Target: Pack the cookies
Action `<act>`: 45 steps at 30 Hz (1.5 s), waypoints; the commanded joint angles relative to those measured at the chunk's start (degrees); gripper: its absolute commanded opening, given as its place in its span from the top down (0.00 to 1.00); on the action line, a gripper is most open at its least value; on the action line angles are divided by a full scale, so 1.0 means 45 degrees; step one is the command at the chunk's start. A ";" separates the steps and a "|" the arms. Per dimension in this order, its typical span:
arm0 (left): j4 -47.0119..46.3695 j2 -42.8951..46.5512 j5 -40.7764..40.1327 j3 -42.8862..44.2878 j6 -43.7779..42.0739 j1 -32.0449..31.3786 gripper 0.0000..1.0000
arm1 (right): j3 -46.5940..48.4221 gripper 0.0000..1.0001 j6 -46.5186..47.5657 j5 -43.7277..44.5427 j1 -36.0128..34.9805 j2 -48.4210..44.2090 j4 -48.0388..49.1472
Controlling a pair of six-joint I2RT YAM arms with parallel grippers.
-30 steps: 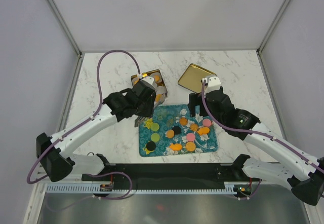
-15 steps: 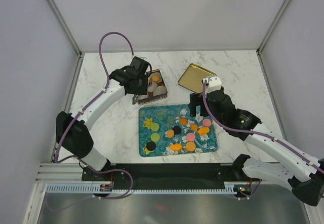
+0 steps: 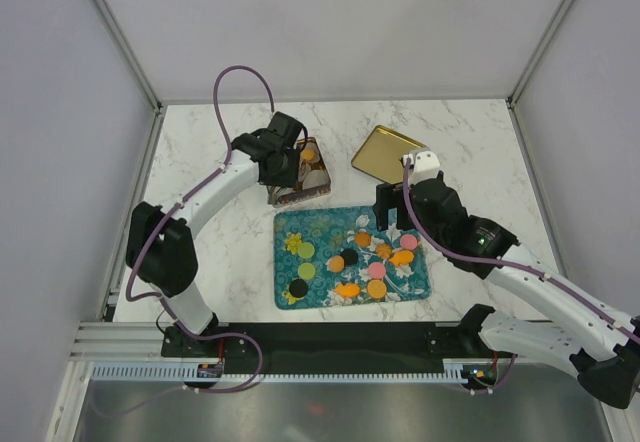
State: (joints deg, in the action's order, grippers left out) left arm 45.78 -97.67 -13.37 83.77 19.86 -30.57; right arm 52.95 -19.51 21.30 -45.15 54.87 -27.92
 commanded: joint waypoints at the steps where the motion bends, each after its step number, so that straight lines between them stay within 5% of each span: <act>1: -0.0525 -0.0073 -0.0077 0.0604 -0.0526 0.0074 0.50 | 0.0069 0.02 -0.0021 0.0071 0.0052 -0.0221 0.0072; 20: -0.0427 0.1545 0.0197 0.0312 -0.0545 -0.0199 0.44 | 0.0148 0.02 -0.0079 -0.0007 0.0052 -0.0202 0.0033; 32: -0.0193 0.5725 0.0255 -0.3339 -0.0077 -0.3303 0.44 | 0.0363 0.02 -0.0059 0.0150 0.0091 0.0404 0.0111; 33: 0.0503 0.6230 0.0120 -0.3593 0.1431 -0.3653 0.44 | 0.0343 0.02 -0.0060 0.0130 0.0110 0.0404 0.0150; 45: 0.1487 0.7740 -0.0720 -0.6173 0.4081 -0.5881 0.42 | 0.0265 0.02 -0.0099 -0.0007 0.0111 0.0560 0.0384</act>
State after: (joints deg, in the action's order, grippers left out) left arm 51.83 -63.68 -13.67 56.99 32.40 -55.16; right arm 52.95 -19.70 21.26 -44.77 57.19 -27.83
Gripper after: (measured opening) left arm 0.583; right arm 0.982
